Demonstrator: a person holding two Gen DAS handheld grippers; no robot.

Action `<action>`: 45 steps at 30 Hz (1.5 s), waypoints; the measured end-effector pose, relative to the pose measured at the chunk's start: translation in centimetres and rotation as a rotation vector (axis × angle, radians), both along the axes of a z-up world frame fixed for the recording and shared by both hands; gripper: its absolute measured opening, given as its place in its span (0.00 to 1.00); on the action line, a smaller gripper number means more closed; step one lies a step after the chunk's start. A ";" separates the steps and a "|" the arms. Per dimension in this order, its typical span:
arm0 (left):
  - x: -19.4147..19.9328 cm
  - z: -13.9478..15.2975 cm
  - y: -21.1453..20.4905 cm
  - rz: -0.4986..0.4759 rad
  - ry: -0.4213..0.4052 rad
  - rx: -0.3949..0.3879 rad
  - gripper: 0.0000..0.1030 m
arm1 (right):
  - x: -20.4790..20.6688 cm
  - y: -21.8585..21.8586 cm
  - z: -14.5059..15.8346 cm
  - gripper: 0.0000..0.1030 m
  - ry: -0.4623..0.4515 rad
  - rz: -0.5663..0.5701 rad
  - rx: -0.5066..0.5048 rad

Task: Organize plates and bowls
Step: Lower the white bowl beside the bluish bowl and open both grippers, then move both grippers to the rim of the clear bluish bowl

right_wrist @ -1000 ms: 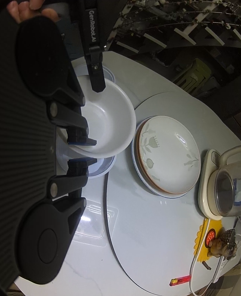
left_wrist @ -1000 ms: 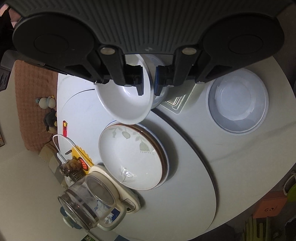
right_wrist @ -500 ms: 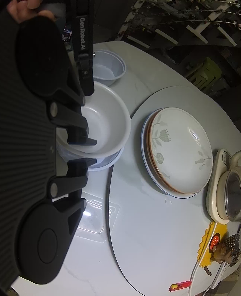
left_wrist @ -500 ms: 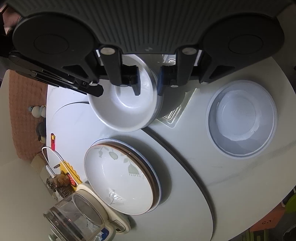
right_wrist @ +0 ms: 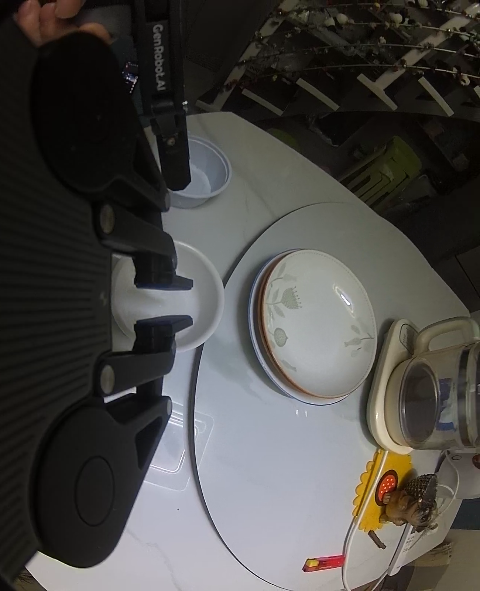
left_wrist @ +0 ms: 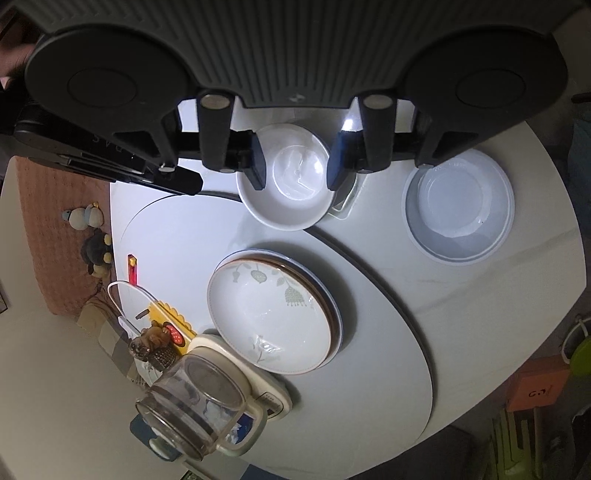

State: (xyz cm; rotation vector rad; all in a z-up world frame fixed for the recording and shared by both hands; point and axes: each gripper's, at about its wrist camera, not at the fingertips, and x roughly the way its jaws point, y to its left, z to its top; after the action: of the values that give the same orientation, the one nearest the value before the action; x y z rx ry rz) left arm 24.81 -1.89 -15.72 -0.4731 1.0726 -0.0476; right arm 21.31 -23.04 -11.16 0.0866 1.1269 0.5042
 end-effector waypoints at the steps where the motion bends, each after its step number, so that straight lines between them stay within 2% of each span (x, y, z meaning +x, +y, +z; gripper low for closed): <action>1: -0.3 0.7 0.0 -0.007 -0.015 0.007 0.40 | -0.2 -0.1 0.5 0.18 -0.009 0.003 0.004; 8: -3.2 4.4 0.6 -0.004 -0.103 0.037 0.40 | -1.9 -0.4 3.6 0.18 -0.076 0.034 0.033; 19: -5.4 6.0 1.6 0.032 -0.149 0.078 0.40 | -3.3 0.6 4.8 0.18 -0.114 0.090 0.055; 27: -6.6 6.1 3.5 0.063 -0.149 0.106 0.40 | -4.0 2.4 4.6 0.18 -0.116 0.120 0.064; 30: -7.0 6.0 4.2 0.074 -0.145 0.132 0.44 | -4.3 3.5 4.5 0.18 -0.110 0.139 0.064; 36: -7.6 5.1 6.4 0.119 -0.125 0.132 0.45 | -4.6 5.7 4.5 0.18 -0.109 0.180 0.053; 38: -7.8 4.7 7.0 0.136 -0.117 0.127 0.47 | -4.5 6.3 4.3 0.18 -0.101 0.191 0.045; 41: -7.9 4.2 8.1 0.165 -0.108 0.135 0.55 | -4.4 7.1 4.1 0.18 -0.096 0.201 0.032; 43: -8.0 3.9 8.8 0.183 -0.101 0.138 0.61 | -4.2 7.6 4.0 0.24 -0.089 0.195 0.016; 45: -8.0 3.4 9.6 0.199 -0.093 0.139 0.63 | -3.9 8.0 3.7 0.49 -0.083 0.178 0.004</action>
State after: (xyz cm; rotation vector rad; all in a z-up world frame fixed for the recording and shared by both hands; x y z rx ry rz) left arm 16.83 7.66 -12.34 -0.4455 0.9269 0.1777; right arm 17.45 -15.08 -7.45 -0.0312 1.0575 0.6624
